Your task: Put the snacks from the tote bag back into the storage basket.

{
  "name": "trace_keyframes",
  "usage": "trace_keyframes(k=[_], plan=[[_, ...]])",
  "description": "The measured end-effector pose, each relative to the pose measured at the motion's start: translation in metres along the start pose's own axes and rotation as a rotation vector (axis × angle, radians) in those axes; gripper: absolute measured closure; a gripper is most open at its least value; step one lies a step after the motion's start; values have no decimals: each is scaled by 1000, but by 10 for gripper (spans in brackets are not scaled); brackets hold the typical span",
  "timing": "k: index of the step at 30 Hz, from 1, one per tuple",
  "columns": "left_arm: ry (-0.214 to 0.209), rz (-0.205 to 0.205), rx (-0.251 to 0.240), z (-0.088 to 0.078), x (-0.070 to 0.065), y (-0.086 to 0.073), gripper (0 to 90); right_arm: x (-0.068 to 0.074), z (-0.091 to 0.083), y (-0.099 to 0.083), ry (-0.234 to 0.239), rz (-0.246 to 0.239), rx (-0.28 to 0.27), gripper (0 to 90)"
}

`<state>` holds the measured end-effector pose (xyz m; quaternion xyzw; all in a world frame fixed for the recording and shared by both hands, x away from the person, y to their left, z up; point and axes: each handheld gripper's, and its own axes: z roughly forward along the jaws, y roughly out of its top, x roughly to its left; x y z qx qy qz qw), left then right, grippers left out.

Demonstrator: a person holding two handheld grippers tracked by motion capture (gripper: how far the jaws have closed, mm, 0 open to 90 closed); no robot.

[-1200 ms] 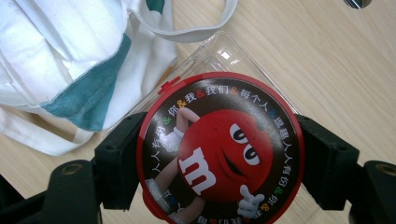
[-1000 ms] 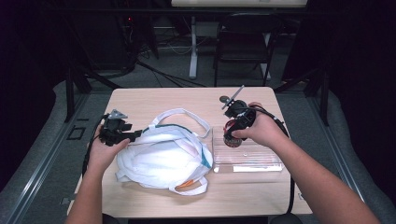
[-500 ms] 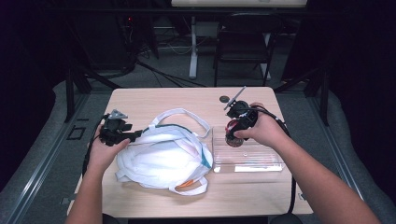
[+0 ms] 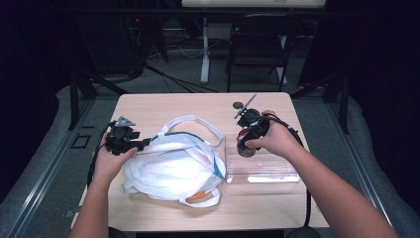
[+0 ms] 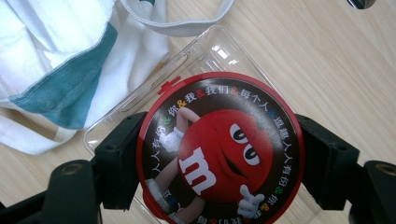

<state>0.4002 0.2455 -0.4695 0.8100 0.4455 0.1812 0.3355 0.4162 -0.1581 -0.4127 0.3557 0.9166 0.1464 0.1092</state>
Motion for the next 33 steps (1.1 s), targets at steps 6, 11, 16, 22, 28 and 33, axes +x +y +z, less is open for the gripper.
trace_keyframes(k=[6,11,16,22,28,33], plan=[[1,3,4,1,0,0,468,-1,7,1,2,-6,8,248],[3,3,4,1,0,0,468,-1,13,3,4,-9,7,248],[1,-4,1,0,0,0,468,1,17,6,5,-9,2,248],[3,-2,-1,0,1,0,468,1,23,9,2,-17,16,247],[4,-5,-2,0,1,-1,468,-1,32,9,13,-1,15,248],[1,-4,1,0,0,0,468,-2,39,9,6,-11,27,248]])
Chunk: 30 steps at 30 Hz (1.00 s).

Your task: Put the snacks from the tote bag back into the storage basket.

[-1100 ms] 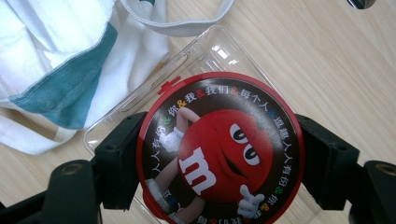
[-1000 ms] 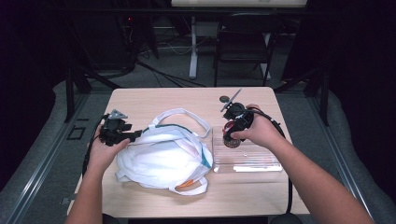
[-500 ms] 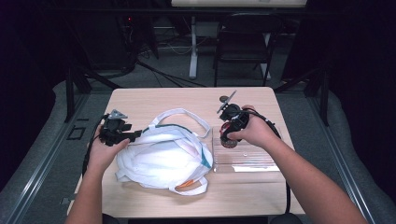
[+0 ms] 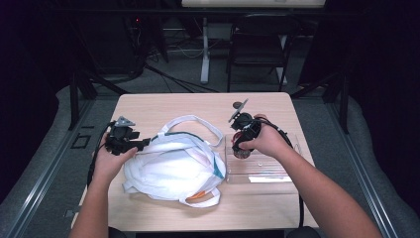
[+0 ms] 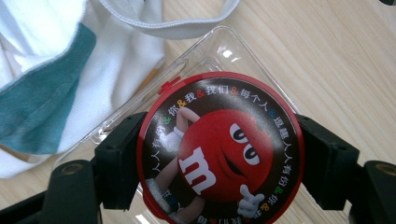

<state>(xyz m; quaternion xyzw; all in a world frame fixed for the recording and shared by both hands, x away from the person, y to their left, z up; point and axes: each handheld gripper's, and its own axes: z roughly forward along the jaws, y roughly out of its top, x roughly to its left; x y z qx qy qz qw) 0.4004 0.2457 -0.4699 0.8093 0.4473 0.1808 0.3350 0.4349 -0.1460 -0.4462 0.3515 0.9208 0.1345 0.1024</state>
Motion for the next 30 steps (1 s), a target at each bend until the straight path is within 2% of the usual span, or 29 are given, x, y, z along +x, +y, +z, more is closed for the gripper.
trace_keyframes(k=[3,4,14,20,22,27,28,30], plan=[[0,0,0,0,0,0,468,-1,5,-1,15,21,-17,248],[0,-1,0,0,0,0,468,-2,5,-1,11,10,-2,248],[7,3,-2,2,0,-1,468,-5,16,-3,17,25,-14,248],[6,1,-2,2,-1,-1,468,-7,19,-1,20,-3,2,248],[3,2,1,2,0,-1,468,-6,22,-1,16,6,-13,248],[0,2,6,2,0,-1,468,-7,27,-2,16,3,-9,248],[-1,2,6,2,0,-1,468,-8,28,-1,19,-11,9,248],[0,2,6,2,0,-1,468,-8,31,-3,19,0,2,248]])
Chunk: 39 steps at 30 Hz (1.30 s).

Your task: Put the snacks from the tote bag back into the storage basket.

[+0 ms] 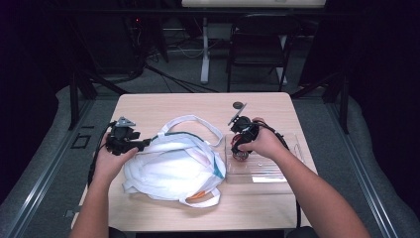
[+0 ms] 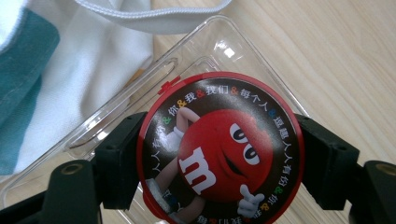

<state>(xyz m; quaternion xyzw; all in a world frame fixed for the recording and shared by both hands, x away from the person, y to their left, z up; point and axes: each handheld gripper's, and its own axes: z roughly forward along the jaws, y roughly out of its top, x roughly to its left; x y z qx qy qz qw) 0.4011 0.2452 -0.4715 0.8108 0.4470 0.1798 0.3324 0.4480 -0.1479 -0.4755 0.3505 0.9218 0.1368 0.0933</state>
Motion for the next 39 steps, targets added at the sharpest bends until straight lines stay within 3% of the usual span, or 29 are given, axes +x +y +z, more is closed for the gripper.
trace_keyframes(k=[21,35,39], plan=[[1,0,0,0,0,0,468,-4,26,-3,6,3,-6,248],[2,-1,-1,0,0,0,469,-3,31,3,42,-20,9,247],[1,-1,-1,0,0,0,468,-5,32,2,50,5,3,246]])
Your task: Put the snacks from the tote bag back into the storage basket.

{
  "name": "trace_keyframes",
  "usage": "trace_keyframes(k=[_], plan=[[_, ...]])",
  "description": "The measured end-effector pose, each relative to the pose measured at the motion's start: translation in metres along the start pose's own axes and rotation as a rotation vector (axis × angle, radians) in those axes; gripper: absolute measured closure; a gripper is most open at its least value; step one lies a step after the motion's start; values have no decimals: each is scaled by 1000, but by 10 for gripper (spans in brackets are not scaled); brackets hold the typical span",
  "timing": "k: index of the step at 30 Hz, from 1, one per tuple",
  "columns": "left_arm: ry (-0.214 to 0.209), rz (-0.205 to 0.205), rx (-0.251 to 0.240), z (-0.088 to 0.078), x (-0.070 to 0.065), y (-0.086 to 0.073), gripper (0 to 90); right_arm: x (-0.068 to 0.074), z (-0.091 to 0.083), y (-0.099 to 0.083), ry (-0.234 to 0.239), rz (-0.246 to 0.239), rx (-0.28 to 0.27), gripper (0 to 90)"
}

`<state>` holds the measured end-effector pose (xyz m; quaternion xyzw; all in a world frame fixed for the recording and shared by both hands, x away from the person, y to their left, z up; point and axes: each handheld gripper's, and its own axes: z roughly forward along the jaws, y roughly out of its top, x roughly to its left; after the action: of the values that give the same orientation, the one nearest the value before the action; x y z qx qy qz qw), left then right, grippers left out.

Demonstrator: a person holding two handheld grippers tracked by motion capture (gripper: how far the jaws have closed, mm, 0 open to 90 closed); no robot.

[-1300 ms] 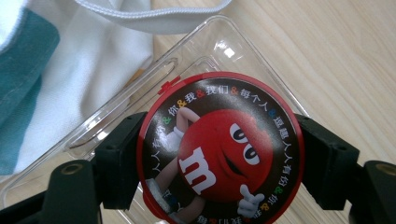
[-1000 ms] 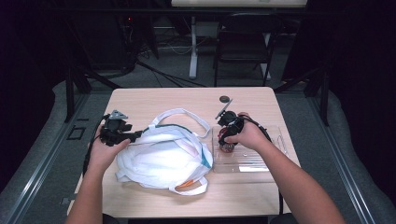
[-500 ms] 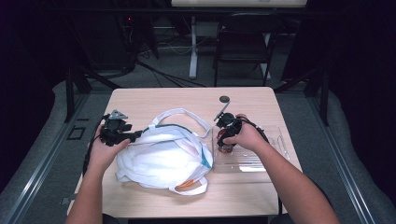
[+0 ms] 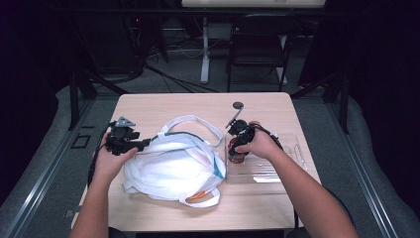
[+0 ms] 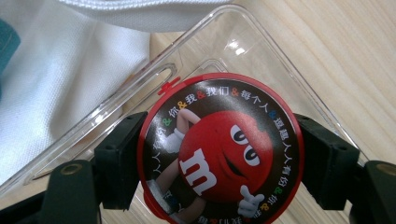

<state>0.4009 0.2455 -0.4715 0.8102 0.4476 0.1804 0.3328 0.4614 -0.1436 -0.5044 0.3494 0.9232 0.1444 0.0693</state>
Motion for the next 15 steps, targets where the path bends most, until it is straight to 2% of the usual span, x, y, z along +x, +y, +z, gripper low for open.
trace_keyframes(k=[10,12,15], plan=[[1,2,2,0,0,0,467,0,-4,0,-8,20,6,246],[0,2,2,0,0,0,467,1,-4,-1,-6,38,-12,246],[1,3,2,0,-1,0,467,1,-7,-1,-9,40,-12,245]])
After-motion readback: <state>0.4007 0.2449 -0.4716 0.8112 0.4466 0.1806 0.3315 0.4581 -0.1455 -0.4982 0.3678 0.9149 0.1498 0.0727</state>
